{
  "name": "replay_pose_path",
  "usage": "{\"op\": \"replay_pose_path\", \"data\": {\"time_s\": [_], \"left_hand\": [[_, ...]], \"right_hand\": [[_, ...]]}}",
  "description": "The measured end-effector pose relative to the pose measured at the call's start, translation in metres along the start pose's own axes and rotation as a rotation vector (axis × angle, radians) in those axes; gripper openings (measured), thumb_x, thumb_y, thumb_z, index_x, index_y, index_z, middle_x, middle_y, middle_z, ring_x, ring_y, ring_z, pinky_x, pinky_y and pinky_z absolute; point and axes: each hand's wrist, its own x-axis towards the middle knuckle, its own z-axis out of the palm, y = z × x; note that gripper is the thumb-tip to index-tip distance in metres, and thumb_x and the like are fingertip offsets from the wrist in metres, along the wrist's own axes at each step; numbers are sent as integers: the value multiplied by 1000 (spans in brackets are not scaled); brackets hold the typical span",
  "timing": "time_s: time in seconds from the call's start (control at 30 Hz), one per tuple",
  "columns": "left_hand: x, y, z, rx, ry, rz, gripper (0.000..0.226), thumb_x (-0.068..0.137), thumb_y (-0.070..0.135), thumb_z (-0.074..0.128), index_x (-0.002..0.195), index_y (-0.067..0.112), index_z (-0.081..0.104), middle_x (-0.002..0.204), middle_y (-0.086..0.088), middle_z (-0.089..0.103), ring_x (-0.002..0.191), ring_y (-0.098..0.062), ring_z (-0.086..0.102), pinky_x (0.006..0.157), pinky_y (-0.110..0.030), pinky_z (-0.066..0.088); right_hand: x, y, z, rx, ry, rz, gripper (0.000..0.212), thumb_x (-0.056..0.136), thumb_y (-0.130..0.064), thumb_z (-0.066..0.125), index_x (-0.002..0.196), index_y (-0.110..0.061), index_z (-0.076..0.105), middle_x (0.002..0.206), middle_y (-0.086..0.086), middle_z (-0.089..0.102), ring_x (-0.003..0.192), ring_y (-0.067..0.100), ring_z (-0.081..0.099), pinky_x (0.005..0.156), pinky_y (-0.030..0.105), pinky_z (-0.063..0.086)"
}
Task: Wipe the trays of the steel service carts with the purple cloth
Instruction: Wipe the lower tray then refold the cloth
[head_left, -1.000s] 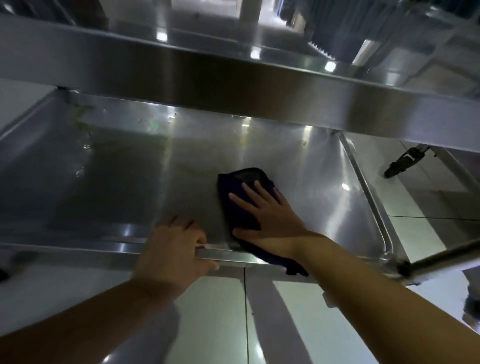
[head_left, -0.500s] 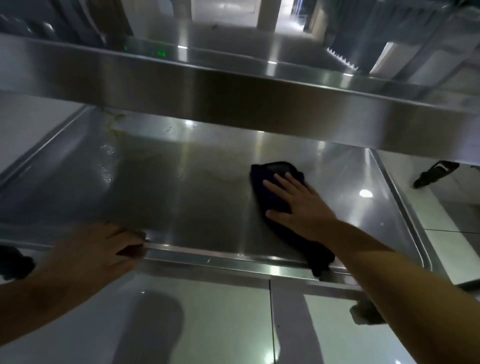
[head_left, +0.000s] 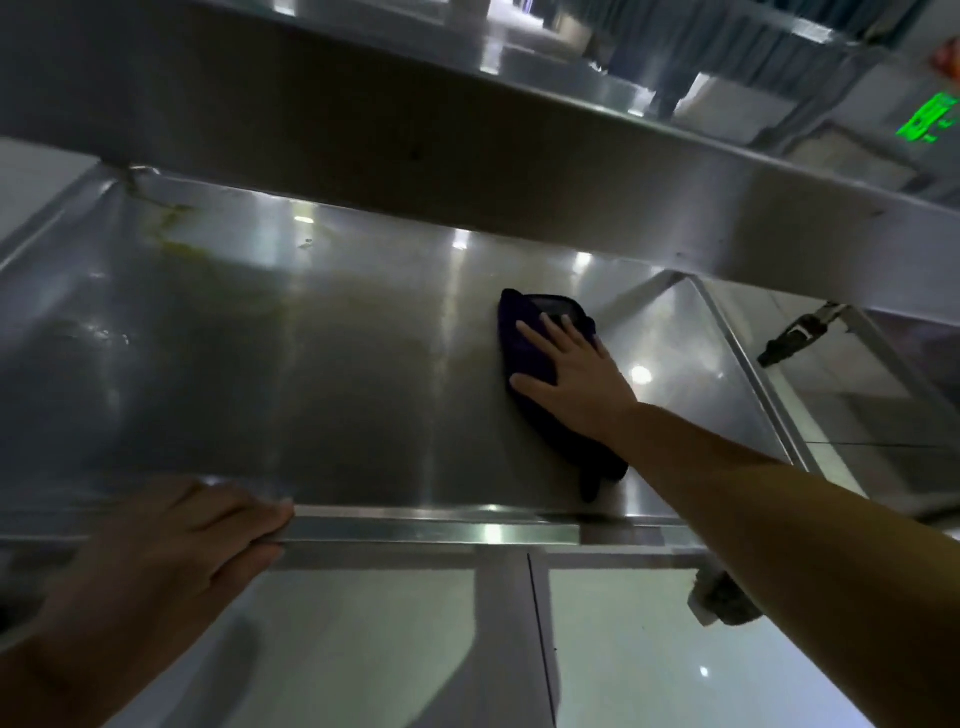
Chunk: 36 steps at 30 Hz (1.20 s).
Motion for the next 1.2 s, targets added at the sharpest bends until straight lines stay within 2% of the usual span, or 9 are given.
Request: {"op": "replay_pose_path", "data": {"time_s": [0.13, 0.27, 0.43, 0.6, 0.7, 0.8, 0.93, 1.07, 1.2], "left_hand": [[5, 34, -33, 0, 320, 105, 51, 95, 45, 36, 95, 14, 76, 88, 1, 70, 86, -15, 50, 75, -32, 38], [0, 44, -53, -85, 282, 71, 63, 99, 52, 23, 96, 18, 76, 89, 5, 70, 76, -22, 62, 68, -34, 45], [3, 46, -55, -83, 294, 110, 67, 100, 49, 17, 93, 18, 76, 84, 7, 67, 80, -10, 45, 71, -24, 33], [2, 43, -49, -84, 354, 166, 48, 98, 43, 36, 96, 16, 75, 86, 4, 67, 76, -15, 50, 71, -28, 35], [2, 40, -46, -100, 388, 164, 31, 89, 36, 53, 96, 15, 75, 87, 2, 67, 74, -20, 55, 68, -33, 42], [2, 40, -46, -125, 382, 147, 28, 86, 34, 57, 97, 15, 75, 87, 2, 67, 69, -23, 59, 62, -36, 47], [2, 39, -46, -108, 401, 141, 27, 85, 33, 58, 96, 17, 75, 87, 4, 68, 71, -21, 57, 68, -31, 41], [1, 42, -50, -120, 393, 122, 29, 82, 35, 55, 91, 18, 76, 82, 5, 68, 75, -15, 49, 68, -27, 38], [0, 46, -60, -171, 316, 51, 30, 76, 41, 50, 82, 22, 72, 77, 7, 64, 76, -8, 42, 68, -22, 34]], "right_hand": [[-36, -50, 11, -37, -17, -184, 78, 81, -76, 26, 148, -47, -2, 160, -11, -7, 144, 7, -17, 116, 33, -14], [-64, -102, 25, -57, -69, -389, 74, 78, -76, 19, 145, -52, -5, 156, -17, -14, 144, 7, -22, 117, 33, -16], [-57, -116, 25, -52, -81, -500, 71, 85, -71, 27, 144, -51, -6, 159, -16, -11, 143, 3, -23, 116, 29, -18], [-2, -89, 15, 13, -26, -326, 80, 76, -77, 28, 146, -47, 3, 161, -13, 1, 147, 8, -9, 120, 35, -7], [33, -66, 2, 4, -14, -168, 73, 90, -68, 39, 150, -42, 7, 161, -10, 1, 148, 10, -7, 120, 36, -4], [61, -50, -7, 22, 11, -25, 67, 95, -58, 38, 152, -39, 8, 162, -7, 1, 148, 13, -6, 119, 38, -2], [75, -57, -8, 2, 18, 82, 68, 95, -60, 35, 152, -38, 6, 162, -4, 0, 149, 17, -6, 120, 42, 0], [55, -93, 1, -39, 13, -40, 71, 92, -66, 36, 152, -41, 7, 162, -6, -1, 149, 15, -7, 120, 39, -2], [14, -153, 18, -58, 12, -244, 84, 76, -77, 26, 150, -43, 7, 162, -8, 1, 148, 13, -7, 116, 32, -10]]}}
